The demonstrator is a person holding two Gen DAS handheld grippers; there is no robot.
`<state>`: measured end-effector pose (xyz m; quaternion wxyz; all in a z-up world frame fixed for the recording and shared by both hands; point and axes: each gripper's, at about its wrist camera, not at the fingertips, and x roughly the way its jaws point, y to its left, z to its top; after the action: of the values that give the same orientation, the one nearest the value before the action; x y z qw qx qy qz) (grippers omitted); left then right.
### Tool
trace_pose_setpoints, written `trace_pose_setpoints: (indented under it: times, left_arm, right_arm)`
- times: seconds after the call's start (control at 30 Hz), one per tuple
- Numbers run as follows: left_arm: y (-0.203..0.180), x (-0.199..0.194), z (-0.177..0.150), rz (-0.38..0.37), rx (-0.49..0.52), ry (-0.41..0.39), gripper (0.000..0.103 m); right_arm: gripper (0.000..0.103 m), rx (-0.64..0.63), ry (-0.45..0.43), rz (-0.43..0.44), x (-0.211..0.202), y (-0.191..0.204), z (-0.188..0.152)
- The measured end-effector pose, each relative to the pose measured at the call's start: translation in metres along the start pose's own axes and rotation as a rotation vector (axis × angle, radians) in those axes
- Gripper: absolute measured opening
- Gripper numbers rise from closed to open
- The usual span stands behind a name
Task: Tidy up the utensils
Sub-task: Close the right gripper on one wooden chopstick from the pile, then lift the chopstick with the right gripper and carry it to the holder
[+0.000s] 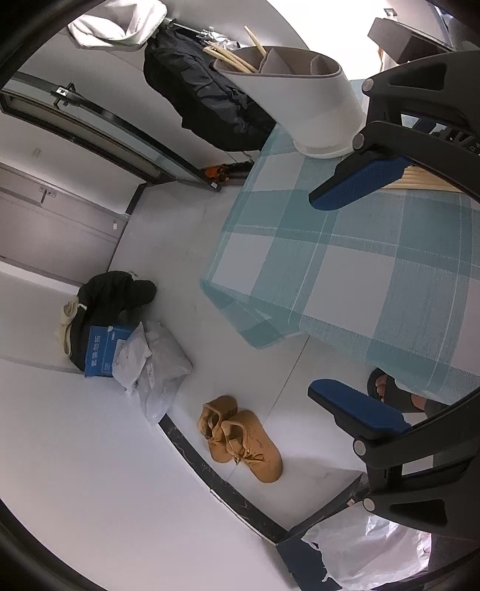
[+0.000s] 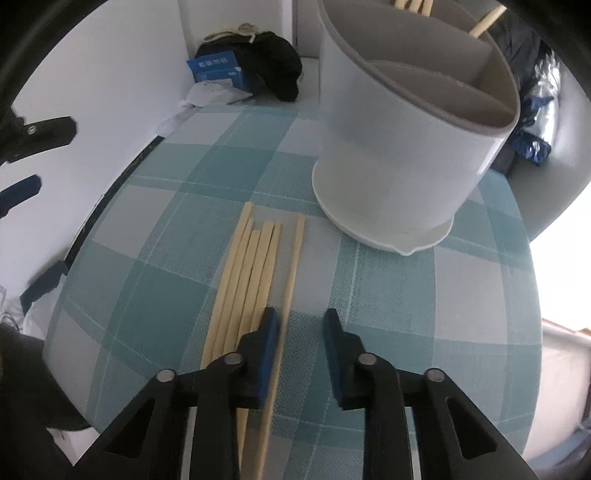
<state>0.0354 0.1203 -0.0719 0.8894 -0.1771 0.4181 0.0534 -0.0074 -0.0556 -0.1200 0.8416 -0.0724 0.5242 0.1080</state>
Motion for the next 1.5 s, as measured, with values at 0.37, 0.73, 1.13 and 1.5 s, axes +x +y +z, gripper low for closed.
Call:
trace_pose_setpoints:
  times: [0.37, 0.73, 1.13, 1.5]
  left_arm:
    - [0.005, 0.002, 0.001, 0.003, -0.021, 0.024, 0.090]
    - [0.004, 0.007, 0.001, 0.015, -0.016, 0.041, 0.090]
    - [-0.011, 0.032, -0.015, 0.036, 0.099, 0.146, 0.090]
    - [-0.057, 0.045, -0.049, -0.062, 0.265, 0.308, 0.090]
  right_arm:
    - [0.005, -0.066, 0.019, 0.077, -0.008, 0.000, -0.016]
    - [0.018, -0.095, 0.035, 0.076, 0.004, -0.003, -0.001]
    - [0.005, -0.046, -0.029, 0.158, 0.016, -0.012, 0.029]
    - [0.005, 0.190, -0.207, 0.324, -0.050, -0.075, 0.023]
